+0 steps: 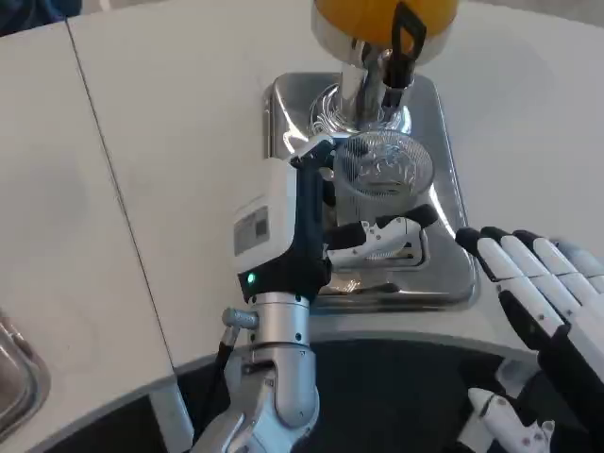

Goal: Grasp the cup under the faucet to collect the drink, then remove the cup.

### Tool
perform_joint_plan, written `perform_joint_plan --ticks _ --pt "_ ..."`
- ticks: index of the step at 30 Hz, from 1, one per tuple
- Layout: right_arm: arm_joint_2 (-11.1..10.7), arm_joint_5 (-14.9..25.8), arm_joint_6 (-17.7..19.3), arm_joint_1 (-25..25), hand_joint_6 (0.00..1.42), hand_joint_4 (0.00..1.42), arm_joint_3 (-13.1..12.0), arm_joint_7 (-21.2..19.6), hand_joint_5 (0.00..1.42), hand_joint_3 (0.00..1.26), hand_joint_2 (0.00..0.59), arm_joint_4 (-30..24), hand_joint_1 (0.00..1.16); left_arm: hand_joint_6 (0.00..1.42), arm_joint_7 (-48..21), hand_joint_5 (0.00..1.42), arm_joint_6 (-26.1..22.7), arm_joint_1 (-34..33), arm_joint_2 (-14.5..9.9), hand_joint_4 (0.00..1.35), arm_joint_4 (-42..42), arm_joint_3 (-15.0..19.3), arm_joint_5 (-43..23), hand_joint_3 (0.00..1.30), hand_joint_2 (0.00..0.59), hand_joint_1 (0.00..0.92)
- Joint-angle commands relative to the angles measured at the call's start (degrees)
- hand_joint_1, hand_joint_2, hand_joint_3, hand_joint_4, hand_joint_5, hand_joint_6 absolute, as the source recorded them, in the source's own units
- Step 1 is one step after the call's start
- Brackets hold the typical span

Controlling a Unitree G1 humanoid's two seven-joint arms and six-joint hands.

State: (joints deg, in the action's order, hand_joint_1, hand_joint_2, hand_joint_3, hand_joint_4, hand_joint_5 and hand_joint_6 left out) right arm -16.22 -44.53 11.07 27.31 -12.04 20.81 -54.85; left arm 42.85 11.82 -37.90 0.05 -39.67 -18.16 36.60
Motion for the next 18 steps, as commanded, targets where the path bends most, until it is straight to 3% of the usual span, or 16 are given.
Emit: perform_joint_plan --ticks 1,8,13,18 --pt "0.5 -0.8 -0.4 0.4 0.0 0.0 0.8 0.2 0.0 0.0 0.538 -0.9 0.16 1.3 -0.8 1.03 0.6 -0.5 0.0 0.69 -0.8 -0.3 -0.4 0.59 0.005 0.61" --pt "1.1 -1.9 -1.2 -1.1 0.0 0.0 2.1 -0.2 0.0 0.0 0.538 -0.2 0.16 1.0 -4.0 0.76 2.8 -1.8 -1.6 0.32 -1.4 -0.5 -1.3 0.3 0.024 0.44" --pt "0.8 -2.0 -1.6 -2.1 0.0 0.0 2.6 0.2 0.0 0.0 0.538 0.0 0.16 0.83 -4.5 0.62 2.6 -1.3 -2.3 0.18 -0.5 -0.8 -0.7 0.21 0.019 0.411" --pt "0.5 -1.7 -1.8 -2.1 0.0 0.0 2.7 0.3 0.0 0.0 0.538 0.0 0.16 0.46 -5.3 0.4 2.6 -1.1 -3.1 0.01 0.8 -1.1 -0.7 0.08 0.015 0.394"
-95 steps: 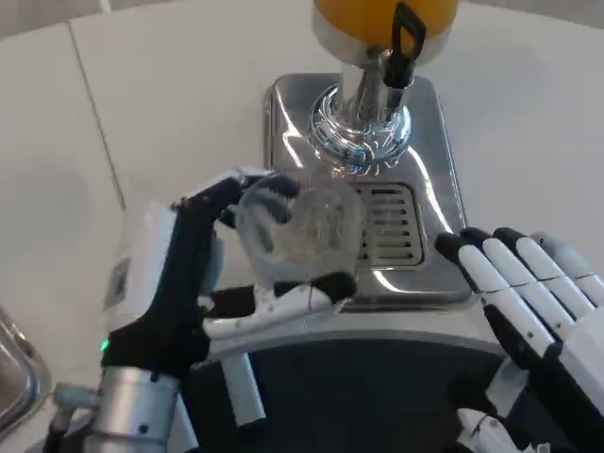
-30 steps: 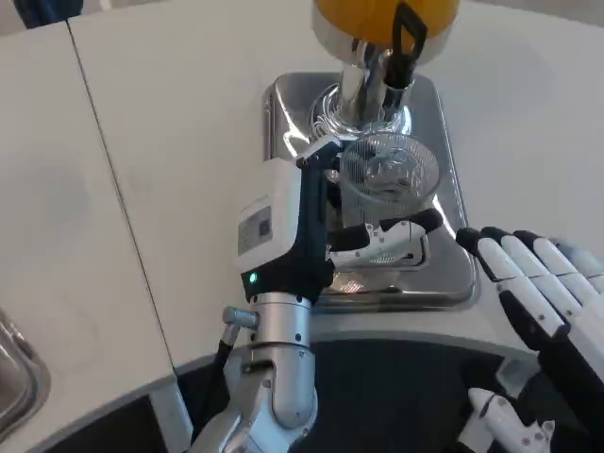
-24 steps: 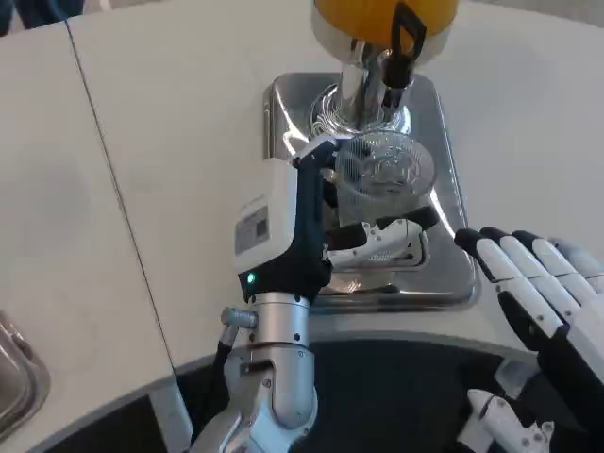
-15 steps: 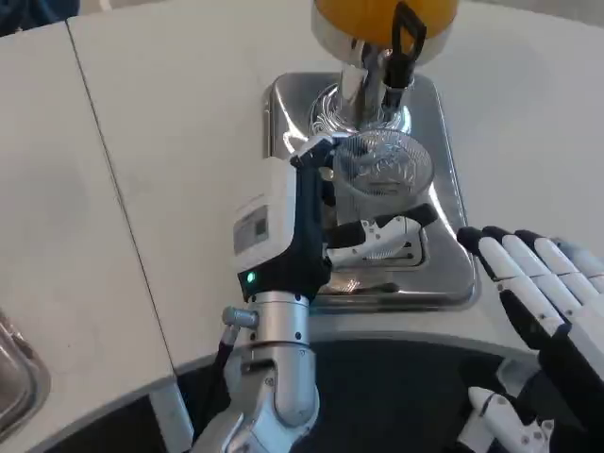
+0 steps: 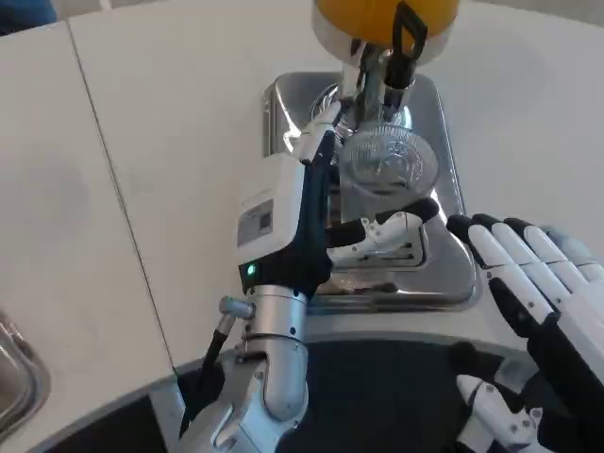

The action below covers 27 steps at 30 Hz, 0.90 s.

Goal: Grasp the cup under the faucet to collect the drink, then remove the cup.

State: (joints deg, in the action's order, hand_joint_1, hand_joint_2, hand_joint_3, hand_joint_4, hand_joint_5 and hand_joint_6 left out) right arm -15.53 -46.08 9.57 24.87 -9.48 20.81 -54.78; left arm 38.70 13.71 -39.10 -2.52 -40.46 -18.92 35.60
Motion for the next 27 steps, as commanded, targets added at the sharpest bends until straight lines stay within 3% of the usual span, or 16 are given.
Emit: perform_joint_plan --ticks 1,4,12,22,27 --pt "-0.1 -0.2 -0.3 0.4 0.0 0.0 0.3 0.2 0.0 0.0 0.538 0.0 0.16 0.39 -1.6 0.35 0.7 0.2 -0.8 0.0 2.1 -0.4 0.2 0.04 0.007 0.376" --pt "0.0 -0.2 -0.2 0.4 0.0 0.0 0.7 0.0 0.0 0.0 0.541 0.1 0.15 0.28 -2.7 0.28 0.5 0.6 -1.8 0.0 4.4 -0.3 0.3 0.0 0.012 0.336" --pt "0.1 0.0 -0.5 -0.5 0.0 0.0 1.2 -0.2 0.0 0.0 0.539 0.4 0.14 0.27 -5.5 0.27 -0.2 4.0 -4.5 0.0 12.1 1.3 -0.1 0.0 0.014 0.325" --pt "1.7 0.4 0.2 1.2 0.0 0.0 1.5 -2.9 0.0 0.0 0.539 1.1 0.15 0.26 -12.1 0.26 0.1 16.8 -13.2 0.0 30.8 7.1 -0.6 0.01 0.024 0.327" --pt "2.8 0.4 0.4 2.4 0.0 0.0 1.6 -4.6 0.0 0.0 0.538 1.4 0.15 0.26 -11.7 0.26 2.6 25.4 -18.4 0.0 39.8 12.2 0.5 0.02 0.034 0.334"
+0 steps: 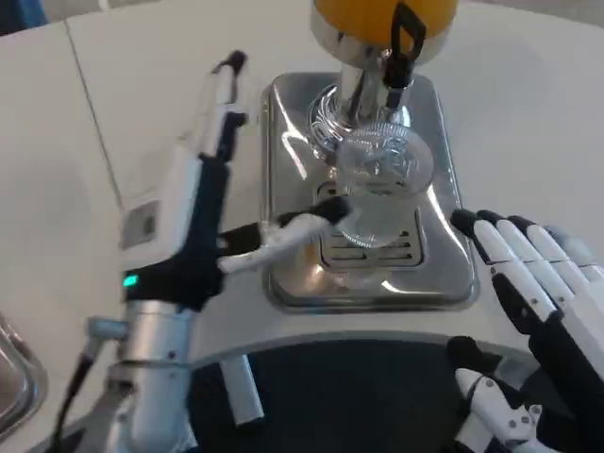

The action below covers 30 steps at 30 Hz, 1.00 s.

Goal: Grasp the cup under the faucet to collect the drink, then remove the cup.

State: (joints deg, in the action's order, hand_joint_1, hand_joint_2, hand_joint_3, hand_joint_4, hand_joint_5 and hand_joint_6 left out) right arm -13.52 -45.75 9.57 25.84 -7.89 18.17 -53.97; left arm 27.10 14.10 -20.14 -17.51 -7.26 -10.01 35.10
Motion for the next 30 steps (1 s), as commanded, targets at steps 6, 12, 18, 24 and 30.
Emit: perform_joint_plan --ticks 6,12,18,24,30 --pt "2.5 1.8 -1.6 0.2 0.01 0.0 0.0 -2.5 0.0 0.0 0.538 0.8 0.15 0.17 -4.7 0.15 1.9 18.8 -10.3 0.0 17.9 8.2 5.8 0.0 0.04 0.13" --pt "3.9 3.2 -5.9 -3.7 0.02 0.0 0.2 -1.6 0.0 0.0 0.458 0.7 0.2 0.1 -11.0 0.07 0.6 29.7 -13.7 0.0 26.0 10.0 11.1 0.0 0.008 0.012" --pt "6.7 8.7 -14.3 -9.5 0.02 0.0 0.8 -0.4 0.0 0.0 0.33 -0.7 0.35 0.09 -11.4 0.06 1.4 38.0 -13.6 0.0 28.6 9.7 14.6 0.0 0.01 0.004" --pt "8.7 17.2 -25.1 -18.1 0.0 0.0 0.0 -0.2 0.0 0.0 0.378 0.1 0.08 0.0 -13.6 0.0 0.7 39.7 -13.9 0.0 30.8 9.9 17.4 0.0 0.002 0.0" --pt "8.7 20.6 -31.7 -28.5 0.0 0.0 1.7 -1.6 0.0 0.0 0.513 4.7 0.0 0.0 -13.8 0.0 0.9 40.4 -13.3 0.0 30.9 10.4 17.9 0.0 0.003 0.0"
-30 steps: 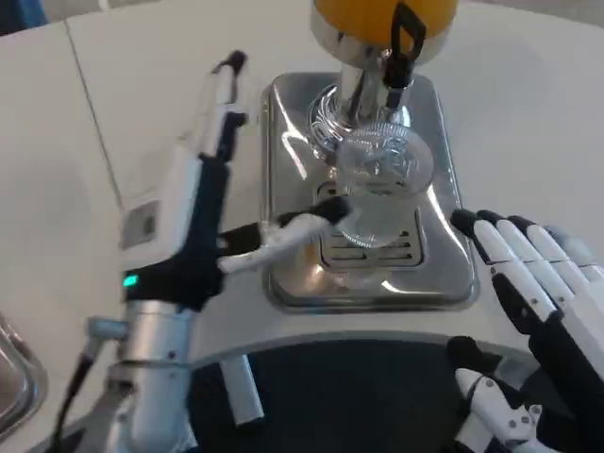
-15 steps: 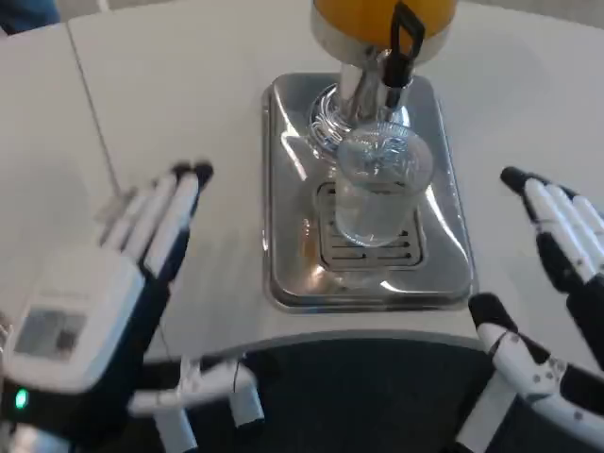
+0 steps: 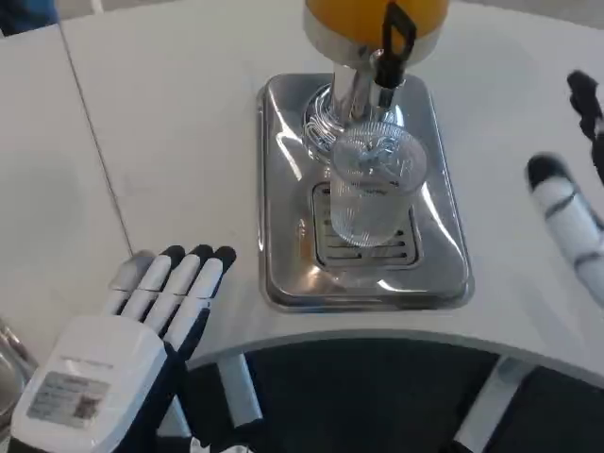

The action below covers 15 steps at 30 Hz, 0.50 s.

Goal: Grasp the cup under the faucet to collect the drink, then remove the cup.

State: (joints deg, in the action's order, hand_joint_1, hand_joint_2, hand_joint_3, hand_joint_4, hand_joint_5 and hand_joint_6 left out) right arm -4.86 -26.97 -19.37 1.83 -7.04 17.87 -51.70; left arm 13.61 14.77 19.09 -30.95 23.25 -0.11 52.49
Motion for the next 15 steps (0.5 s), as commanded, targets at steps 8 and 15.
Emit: perform_joint_plan --ticks 8,15 --pt "0.0 4.1 -3.6 -12.3 0.0 0.0 3.2 -4.9 0.0 0.0 0.55 9.1 0.0 0.0 -0.2 0.0 0.6 2.1 0.7 0.0 0.2 1.3 -0.5 0.0 0.011 0.0" --pt "0.1 5.3 -3.9 -16.4 0.0 0.0 6.0 -7.1 0.0 0.0 0.57 12.0 0.0 0.0 -0.3 0.0 0.7 2.2 1.0 0.0 0.0 1.4 -0.8 0.0 0.016 0.0"
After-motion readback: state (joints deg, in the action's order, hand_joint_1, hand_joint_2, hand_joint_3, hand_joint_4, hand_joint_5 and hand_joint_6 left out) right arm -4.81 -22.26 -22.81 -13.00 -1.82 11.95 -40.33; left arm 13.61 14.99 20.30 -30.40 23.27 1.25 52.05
